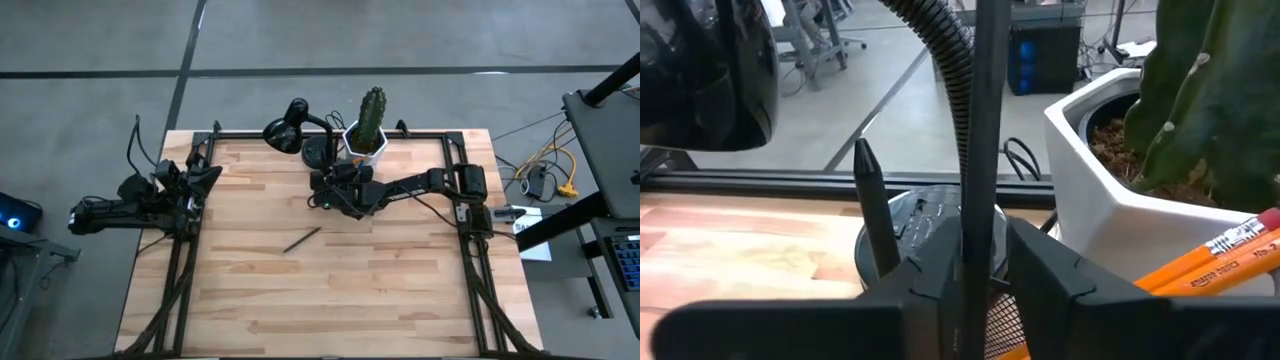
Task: Pick and place office supplies into organizer
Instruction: Put the bottom black pen into the black desk organizer, then put the black pen into the black desk organizer
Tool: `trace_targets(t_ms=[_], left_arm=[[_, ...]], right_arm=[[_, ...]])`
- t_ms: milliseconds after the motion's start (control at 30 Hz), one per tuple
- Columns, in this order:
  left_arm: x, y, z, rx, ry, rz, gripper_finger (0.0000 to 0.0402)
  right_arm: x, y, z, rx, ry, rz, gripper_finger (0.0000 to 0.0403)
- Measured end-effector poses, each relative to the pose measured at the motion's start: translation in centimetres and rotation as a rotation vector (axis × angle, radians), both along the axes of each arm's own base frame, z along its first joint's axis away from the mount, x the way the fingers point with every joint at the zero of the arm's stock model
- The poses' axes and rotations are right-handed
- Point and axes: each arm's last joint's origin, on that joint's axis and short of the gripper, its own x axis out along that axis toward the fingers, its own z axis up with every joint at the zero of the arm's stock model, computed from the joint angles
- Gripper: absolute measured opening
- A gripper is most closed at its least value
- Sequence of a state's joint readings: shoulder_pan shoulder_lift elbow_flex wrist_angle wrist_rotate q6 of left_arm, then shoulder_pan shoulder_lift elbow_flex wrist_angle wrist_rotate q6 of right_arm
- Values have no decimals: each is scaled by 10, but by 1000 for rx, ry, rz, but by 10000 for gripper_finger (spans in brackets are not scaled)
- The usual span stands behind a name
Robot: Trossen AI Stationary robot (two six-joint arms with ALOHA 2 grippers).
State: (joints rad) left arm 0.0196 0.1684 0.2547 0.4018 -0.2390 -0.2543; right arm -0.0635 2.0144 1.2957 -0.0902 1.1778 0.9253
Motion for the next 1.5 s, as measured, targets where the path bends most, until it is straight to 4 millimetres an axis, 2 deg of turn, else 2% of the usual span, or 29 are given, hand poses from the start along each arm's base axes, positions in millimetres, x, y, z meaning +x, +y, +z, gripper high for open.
trace_targets(t_ms=[400,667,867,933,1000,1100,1167,1233,1333,1500], left_arm=[[0,0,0,0,0,-1,0],[0,0,0,0,0,0,0],[0,0,0,0,0,0,0],[0,0,0,0,0,0,0],[0,0,0,0,0,0,0],[0,0,0,5,1,2,0],[0,0,0,6,2,3,0],[0,0,0,7,2,3,0],[0,0,0,7,3,4,0],[0,0,0,7,1,3,0]], right_arm=[[2,2,3,-8,22,15,86],[17,18,33,-58,94,101,73],[30,37,60,-88,154,219,74],[34,43,72,-75,190,339,80],[38,47,86,-48,208,535,88],[40,55,114,-25,214,1038,95],[39,60,133,-27,149,1360,97],[37,62,145,-10,80,1598,97],[36,62,152,64,88,1681,96],[35,66,146,118,402,1665,106]])
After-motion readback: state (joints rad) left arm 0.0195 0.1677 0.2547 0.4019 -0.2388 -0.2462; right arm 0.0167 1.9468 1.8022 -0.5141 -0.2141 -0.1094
